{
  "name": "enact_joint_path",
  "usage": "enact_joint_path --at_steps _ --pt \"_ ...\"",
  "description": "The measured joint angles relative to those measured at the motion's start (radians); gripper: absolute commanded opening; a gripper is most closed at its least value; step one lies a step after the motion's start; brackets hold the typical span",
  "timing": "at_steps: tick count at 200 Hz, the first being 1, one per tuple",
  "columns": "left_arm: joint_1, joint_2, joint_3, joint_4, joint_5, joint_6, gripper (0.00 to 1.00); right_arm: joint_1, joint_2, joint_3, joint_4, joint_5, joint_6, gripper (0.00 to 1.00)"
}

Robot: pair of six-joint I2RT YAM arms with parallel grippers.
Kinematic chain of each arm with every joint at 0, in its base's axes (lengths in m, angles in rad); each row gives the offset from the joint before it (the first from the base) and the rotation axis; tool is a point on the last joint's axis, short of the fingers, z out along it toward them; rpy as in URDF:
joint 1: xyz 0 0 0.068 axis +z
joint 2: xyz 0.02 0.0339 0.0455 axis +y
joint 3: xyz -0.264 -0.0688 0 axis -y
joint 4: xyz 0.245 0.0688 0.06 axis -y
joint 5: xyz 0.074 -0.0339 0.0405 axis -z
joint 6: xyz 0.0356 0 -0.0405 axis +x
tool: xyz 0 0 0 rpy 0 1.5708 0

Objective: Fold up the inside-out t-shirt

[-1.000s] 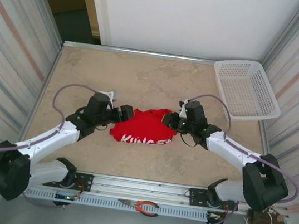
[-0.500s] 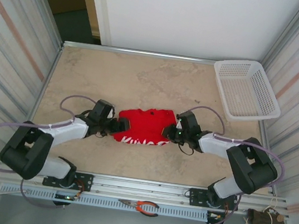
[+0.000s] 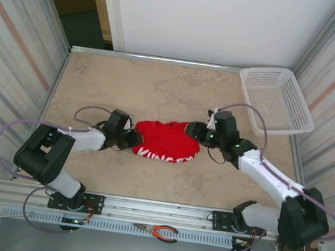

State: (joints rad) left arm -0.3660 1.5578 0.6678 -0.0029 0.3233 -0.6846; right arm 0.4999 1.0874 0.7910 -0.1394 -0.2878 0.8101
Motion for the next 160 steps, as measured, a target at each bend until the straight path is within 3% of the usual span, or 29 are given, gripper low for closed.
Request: enact_joint_path --at_steps 79,99,111,124,136,151,160 --pt "0.367 0.223 0.515 -0.451 -0.174 0.367 0.00 -0.159 -0.248 -0.044 -0.227 0.003 -0.018 0.51" --pt "0.431 0.304 0.636 -0.512 -0.216 0.438 0.05 -0.177 -0.257 -0.069 -0.263 0.004 -0.020 0.52" --pt "0.457 0.340 0.685 -0.539 -0.232 0.475 0.16 -0.187 -0.258 -0.075 -0.283 0.003 -0.027 0.55" --pt "0.474 0.362 0.715 -0.559 -0.241 0.504 0.40 -0.198 -0.258 -0.075 -0.297 0.004 -0.037 0.61" --pt "0.483 0.369 0.726 -0.576 -0.246 0.527 0.57 -0.211 -0.258 -0.075 -0.306 0.003 -0.044 0.71" --pt "0.492 0.367 0.729 -0.592 -0.242 0.540 0.72 -0.229 -0.258 -0.075 -0.318 0.004 -0.060 0.83" --pt "0.499 0.360 0.729 -0.597 -0.235 0.547 0.86 -0.246 -0.258 -0.074 -0.329 0.007 -0.066 0.95"
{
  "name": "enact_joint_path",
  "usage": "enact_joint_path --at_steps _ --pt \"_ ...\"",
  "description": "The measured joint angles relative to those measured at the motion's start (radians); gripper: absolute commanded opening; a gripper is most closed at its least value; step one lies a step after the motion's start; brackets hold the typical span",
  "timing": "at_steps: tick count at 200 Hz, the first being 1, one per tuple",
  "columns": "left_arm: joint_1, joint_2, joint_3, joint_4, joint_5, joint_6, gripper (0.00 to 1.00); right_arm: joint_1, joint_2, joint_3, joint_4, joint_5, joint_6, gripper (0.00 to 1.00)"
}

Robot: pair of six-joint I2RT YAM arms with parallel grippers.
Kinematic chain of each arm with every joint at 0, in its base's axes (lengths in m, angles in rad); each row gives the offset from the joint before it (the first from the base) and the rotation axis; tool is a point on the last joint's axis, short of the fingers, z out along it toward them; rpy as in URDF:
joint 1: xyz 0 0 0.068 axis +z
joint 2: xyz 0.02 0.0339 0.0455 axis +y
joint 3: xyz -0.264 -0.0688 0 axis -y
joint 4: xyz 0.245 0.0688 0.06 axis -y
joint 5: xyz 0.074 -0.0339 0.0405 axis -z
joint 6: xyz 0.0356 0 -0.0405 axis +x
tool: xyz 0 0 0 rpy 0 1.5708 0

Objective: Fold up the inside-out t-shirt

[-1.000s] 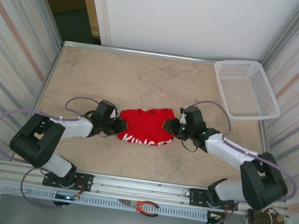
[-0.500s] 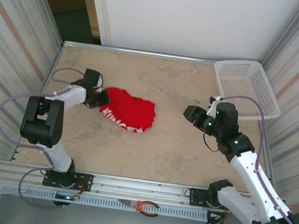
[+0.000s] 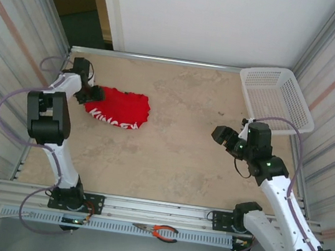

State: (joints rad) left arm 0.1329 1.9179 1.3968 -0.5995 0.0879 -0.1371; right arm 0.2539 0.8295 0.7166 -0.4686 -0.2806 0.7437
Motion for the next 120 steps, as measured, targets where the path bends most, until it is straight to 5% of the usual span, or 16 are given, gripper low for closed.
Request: enact_joint_path --at_steps 8,62,120 --pt "0.011 -0.013 -0.003 -0.002 0.008 -0.013 0.98 -0.018 0.002 0.005 -0.016 0.002 -0.019 1.00" --pt "0.107 -0.394 -0.105 0.068 0.072 -0.117 0.99 -0.111 0.111 0.150 -0.108 0.158 -0.128 0.99" --pt "-0.122 -0.784 -0.460 0.306 -0.013 -0.119 0.99 -0.130 0.219 0.017 0.132 0.552 -0.238 0.99"
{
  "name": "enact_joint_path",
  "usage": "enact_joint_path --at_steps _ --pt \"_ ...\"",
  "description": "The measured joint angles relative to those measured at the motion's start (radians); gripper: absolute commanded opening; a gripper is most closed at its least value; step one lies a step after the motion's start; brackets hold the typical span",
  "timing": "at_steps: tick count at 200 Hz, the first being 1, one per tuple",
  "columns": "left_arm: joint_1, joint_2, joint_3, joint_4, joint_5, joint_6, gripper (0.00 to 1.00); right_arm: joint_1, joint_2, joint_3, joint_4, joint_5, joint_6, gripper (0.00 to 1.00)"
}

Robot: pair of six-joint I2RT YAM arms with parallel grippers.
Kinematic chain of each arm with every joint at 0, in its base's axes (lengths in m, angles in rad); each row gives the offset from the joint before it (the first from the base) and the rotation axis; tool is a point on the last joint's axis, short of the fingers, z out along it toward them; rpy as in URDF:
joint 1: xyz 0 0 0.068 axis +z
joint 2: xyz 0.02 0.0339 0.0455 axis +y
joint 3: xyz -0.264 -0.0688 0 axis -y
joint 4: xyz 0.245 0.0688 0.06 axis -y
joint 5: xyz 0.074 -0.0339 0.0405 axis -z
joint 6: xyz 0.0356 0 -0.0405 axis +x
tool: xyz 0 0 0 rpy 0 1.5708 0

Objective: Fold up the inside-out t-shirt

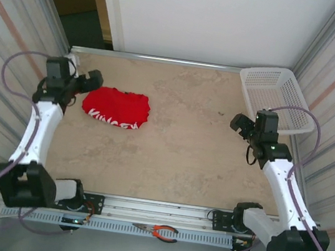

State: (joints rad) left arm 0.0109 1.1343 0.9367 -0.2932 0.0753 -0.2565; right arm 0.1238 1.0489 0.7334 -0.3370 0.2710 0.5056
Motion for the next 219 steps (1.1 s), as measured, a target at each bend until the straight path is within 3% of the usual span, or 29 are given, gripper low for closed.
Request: enact_joint_path --at_steps 25,51,83,139,166,219 --pt "-0.092 -0.061 -0.267 0.208 -0.125 0.074 0.99 0.000 0.132 -0.063 0.144 0.134 -0.076 0.99" --pt "-0.119 0.006 -0.431 0.393 -0.219 0.127 0.99 0.003 0.291 -0.125 0.373 0.230 -0.156 0.99" --pt "-0.119 0.134 -0.528 0.671 -0.278 0.185 0.99 0.006 0.378 -0.242 0.631 0.202 -0.266 0.99" --pt "-0.068 0.235 -0.576 0.981 -0.211 0.269 0.99 -0.090 0.354 -0.309 0.883 0.034 -0.355 0.99" --pt "-0.038 0.335 -0.608 1.122 -0.161 0.277 0.99 -0.147 0.427 -0.332 1.022 -0.012 -0.360 0.99" --pt "-0.034 0.388 -0.539 1.094 -0.090 0.291 0.99 -0.144 0.497 -0.346 1.127 -0.086 -0.367 0.99"
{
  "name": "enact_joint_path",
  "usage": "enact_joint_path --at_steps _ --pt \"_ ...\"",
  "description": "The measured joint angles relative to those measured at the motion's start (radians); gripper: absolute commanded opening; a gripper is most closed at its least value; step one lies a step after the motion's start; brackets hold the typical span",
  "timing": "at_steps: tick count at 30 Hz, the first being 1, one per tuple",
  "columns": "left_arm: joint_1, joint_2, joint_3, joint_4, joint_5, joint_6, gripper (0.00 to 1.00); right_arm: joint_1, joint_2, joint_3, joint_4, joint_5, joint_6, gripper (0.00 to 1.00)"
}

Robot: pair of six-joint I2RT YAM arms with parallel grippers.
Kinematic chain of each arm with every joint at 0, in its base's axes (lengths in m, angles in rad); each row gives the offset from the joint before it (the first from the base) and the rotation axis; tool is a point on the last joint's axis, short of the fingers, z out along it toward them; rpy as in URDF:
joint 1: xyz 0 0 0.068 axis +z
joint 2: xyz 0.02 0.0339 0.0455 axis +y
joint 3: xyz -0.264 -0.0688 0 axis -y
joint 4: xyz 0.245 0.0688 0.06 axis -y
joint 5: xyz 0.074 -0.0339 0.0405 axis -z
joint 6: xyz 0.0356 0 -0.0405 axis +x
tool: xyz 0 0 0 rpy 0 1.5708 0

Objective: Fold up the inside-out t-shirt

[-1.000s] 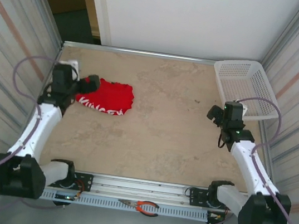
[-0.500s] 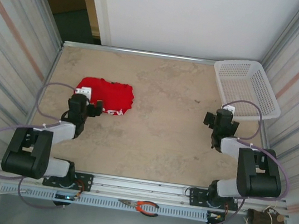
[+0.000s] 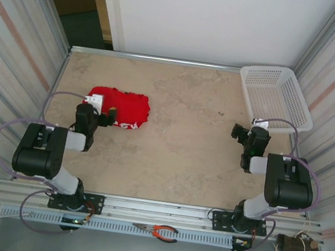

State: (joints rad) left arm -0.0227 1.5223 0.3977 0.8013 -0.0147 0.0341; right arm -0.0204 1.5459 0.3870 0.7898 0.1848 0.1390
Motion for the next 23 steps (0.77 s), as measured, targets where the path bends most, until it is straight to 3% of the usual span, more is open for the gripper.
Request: enact_joint_path --at_steps 23 --pt "-0.001 0.000 0.010 -0.020 0.026 0.016 0.99 0.007 0.000 0.000 0.018 -0.003 0.000 0.99"
